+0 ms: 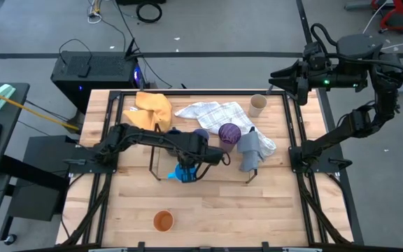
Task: Stack small to large cups/mugs on shelf
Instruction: Put the light blue mug on the shelf
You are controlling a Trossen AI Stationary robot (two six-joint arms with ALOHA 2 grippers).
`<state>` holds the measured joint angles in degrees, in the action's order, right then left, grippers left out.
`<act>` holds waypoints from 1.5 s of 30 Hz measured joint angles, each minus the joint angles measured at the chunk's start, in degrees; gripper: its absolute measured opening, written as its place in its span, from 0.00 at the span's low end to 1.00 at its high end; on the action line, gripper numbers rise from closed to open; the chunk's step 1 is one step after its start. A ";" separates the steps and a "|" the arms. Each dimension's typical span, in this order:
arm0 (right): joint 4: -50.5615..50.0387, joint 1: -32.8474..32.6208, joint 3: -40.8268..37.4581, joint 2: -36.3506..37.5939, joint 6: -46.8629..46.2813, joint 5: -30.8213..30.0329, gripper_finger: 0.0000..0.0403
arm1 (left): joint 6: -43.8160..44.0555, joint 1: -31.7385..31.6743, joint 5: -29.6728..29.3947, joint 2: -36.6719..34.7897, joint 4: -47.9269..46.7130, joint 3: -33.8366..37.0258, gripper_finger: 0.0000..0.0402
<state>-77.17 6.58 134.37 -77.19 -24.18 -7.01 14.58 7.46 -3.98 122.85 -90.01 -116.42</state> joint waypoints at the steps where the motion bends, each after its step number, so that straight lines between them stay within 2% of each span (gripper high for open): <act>1: 0.00 0.01 0.00 0.00 0.00 0.00 0.39 | 0.00 -0.20 0.01 0.00 0.01 0.05 0.03; 15: 0.00 0.00 0.02 0.34 0.09 0.00 0.39 | 4.31 -1.95 1.69 -0.84 -0.02 5.18 0.03; 45: 0.02 0.01 0.02 0.44 0.11 0.02 0.39 | 9.26 -4.92 -0.10 -0.83 0.49 5.31 0.03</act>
<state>-77.14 6.59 134.39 -76.75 -24.08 -6.98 23.83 2.55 -4.08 122.02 -89.52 -111.11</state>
